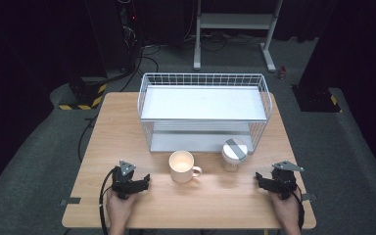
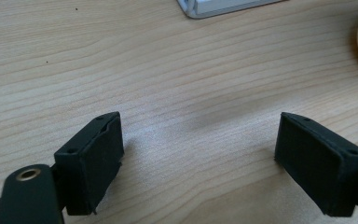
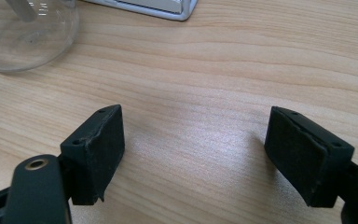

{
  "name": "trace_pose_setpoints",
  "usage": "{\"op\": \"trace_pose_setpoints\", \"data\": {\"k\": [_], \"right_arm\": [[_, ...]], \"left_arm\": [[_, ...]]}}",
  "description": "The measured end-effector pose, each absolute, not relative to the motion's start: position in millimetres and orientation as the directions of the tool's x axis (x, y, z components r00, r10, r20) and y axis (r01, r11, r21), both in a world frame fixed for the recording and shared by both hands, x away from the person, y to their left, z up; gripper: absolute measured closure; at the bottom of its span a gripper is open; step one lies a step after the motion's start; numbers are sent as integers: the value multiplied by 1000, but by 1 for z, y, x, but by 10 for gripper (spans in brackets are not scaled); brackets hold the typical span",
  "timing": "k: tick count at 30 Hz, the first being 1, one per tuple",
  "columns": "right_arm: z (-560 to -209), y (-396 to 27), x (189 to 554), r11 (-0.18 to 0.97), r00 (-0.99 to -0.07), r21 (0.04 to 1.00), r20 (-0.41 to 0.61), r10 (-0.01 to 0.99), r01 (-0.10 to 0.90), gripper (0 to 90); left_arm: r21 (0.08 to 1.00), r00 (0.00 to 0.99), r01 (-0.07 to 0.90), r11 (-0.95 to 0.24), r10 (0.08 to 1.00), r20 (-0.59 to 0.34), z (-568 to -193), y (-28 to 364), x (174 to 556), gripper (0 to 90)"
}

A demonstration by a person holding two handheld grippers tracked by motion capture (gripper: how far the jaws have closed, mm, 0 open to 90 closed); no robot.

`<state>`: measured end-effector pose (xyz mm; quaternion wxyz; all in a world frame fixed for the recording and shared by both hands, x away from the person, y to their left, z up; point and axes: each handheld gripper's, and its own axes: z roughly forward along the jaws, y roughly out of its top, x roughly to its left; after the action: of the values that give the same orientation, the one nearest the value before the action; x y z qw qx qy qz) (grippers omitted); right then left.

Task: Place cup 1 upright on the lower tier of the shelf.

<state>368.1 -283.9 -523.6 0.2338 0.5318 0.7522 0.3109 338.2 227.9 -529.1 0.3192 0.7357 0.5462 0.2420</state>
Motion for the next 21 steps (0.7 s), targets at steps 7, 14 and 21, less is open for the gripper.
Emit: {"op": "trace_pose_setpoints", "data": {"k": [7,14,21], "right_arm": [[-524,-284,368,241,-325,716,-21,945,655,198],[-524,-284,368,241,-325,716,-21,945,655,199],[-524,-283,367,235,-321,717,-17,947,656,188]], "left_arm": [[734,285,649,-199,958,7,-529,228,338,156],[734,285,649,-198,958,7,-529,228,338,156],[734,285,650,-198,959,7,-529,228,338,156]]}}
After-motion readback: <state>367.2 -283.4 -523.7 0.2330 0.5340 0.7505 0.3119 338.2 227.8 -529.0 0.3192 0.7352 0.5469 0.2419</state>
